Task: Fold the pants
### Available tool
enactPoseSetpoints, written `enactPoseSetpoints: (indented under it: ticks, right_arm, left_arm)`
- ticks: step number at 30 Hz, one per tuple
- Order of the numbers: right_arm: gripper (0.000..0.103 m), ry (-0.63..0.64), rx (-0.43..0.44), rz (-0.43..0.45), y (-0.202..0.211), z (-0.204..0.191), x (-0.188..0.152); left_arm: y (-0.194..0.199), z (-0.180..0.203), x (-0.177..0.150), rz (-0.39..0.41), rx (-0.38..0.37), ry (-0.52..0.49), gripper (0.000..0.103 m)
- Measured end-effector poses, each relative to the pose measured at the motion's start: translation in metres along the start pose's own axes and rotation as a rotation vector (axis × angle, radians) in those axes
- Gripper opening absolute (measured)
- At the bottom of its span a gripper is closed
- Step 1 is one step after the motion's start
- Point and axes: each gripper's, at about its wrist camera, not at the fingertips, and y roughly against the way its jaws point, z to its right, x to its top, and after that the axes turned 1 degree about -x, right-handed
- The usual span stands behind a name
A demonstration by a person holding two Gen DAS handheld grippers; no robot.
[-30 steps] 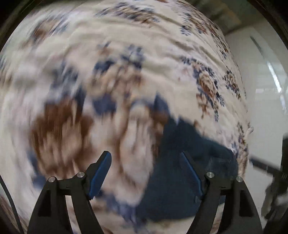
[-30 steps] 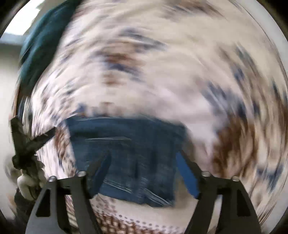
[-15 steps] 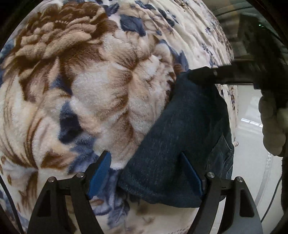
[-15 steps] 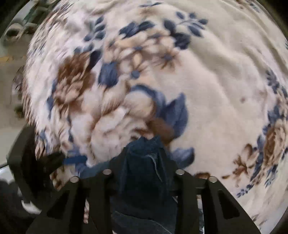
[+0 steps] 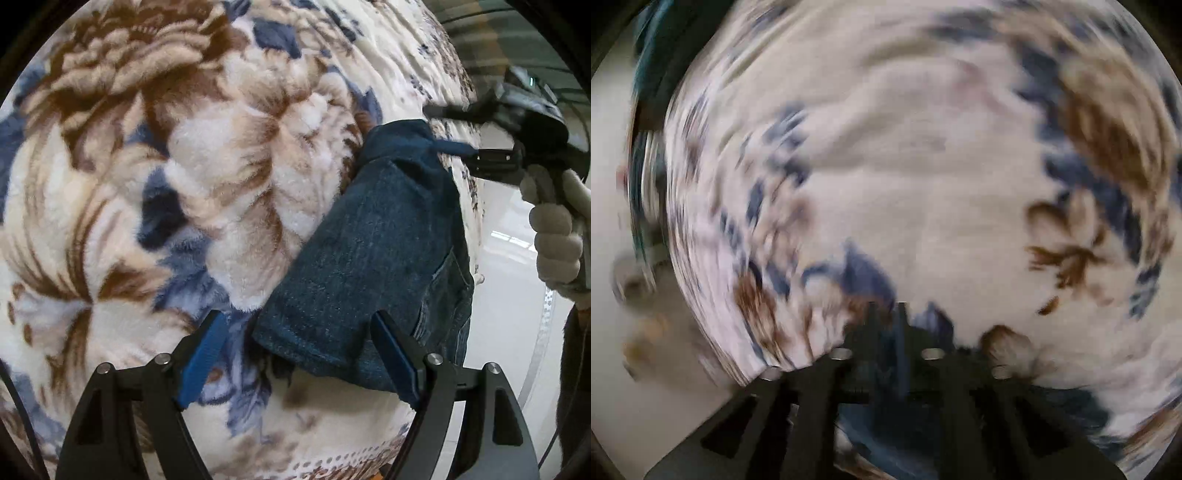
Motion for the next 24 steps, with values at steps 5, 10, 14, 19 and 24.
enactPoseSetpoints:
  ticks: [5,10,14,19,24]
  right_arm:
    - [0.056,0.317,-0.192,-0.195,-0.05,-0.056,-0.012]
    - [0.033,0.143,-0.158,-0.151,-0.053,-0.039,-0.005]
    - [0.041,0.027,-0.018,-0.086,-0.036,-0.011,-0.02]
    - [0.096,-0.005,0.036,0.218,0.04,0.017,-0.098]
    - [0.096,-0.28,-0.105,0.412,0.084,0.089,-0.198]
  left_arm:
    - [-0.015,0.005,-0.002,-0.024,0.04,-0.049,0.079]
    - [-0.016,0.019,-0.019,0.021,0.135,-0.24,0.082]
    - [-0.023,0.032,-0.018,-0.057,0.163,-0.33,0.087]
    - [0.014,0.055,-0.015,0.062,0.2,-0.385,0.087]
    - [0.017,0.087,0.008,0.11,0.185,-0.449,0.087]
